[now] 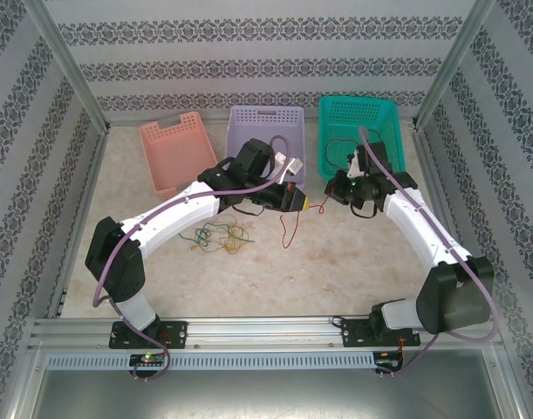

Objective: Untangle the cables

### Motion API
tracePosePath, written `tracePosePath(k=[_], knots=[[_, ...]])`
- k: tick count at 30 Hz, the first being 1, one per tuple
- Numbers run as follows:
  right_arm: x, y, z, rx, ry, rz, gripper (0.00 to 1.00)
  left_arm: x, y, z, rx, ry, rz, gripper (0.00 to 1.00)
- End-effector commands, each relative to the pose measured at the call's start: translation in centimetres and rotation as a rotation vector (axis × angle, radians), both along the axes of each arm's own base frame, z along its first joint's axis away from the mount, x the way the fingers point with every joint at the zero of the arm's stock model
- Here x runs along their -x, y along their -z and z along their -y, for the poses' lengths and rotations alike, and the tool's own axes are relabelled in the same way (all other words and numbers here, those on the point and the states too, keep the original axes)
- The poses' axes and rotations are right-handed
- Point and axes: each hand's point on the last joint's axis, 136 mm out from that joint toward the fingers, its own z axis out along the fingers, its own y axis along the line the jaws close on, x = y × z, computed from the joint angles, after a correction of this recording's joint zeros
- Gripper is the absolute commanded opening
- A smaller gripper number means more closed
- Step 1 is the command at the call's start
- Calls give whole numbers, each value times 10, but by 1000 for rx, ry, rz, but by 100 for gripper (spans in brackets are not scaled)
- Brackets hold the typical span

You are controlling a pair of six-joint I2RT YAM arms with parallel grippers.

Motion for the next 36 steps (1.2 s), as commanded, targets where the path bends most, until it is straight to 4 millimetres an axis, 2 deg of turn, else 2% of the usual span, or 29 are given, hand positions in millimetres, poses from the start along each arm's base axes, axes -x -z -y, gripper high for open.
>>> tracePosePath(k=[1,3,10,16,20,23,24,26,27,30,33,35,36], knots=[[-26,-35,20,-17,97,50,0,6,2,-3,-9,37,3,0],[-43,-54,30,-60,141,55,0,13,11,-3,-28,53,-11,0],[-88,-102,41,-152,199,70,0,36,34,7,-82,119,-30,0],[-111,-123,52,-200,262,88,0,48,46,17,-115,156,-30,0],[-116,-132,43,-233,221,100,0,48,43,24,-104,148,-28,0],[-111,-143,32,-242,135,144,0,26,29,25,-68,28,-38,0],[-106,-147,30,-229,109,165,6,14,21,24,-36,-39,-63,0],[-94,-151,35,-189,99,189,28,-13,5,20,31,-173,-98,0],[-88,-153,39,-168,102,204,36,-26,-2,16,66,-243,-116,0],[-67,-159,53,-93,133,260,52,-63,-24,0,166,-433,-169,0],[-44,-160,62,-55,170,295,56,-99,-40,-26,249,-651,-214,0],[-30,-155,59,-85,198,296,55,-118,-48,-49,310,-828,-251,0],[-21,-149,54,-101,215,285,53,-126,-45,-64,315,-943,-284,0]])
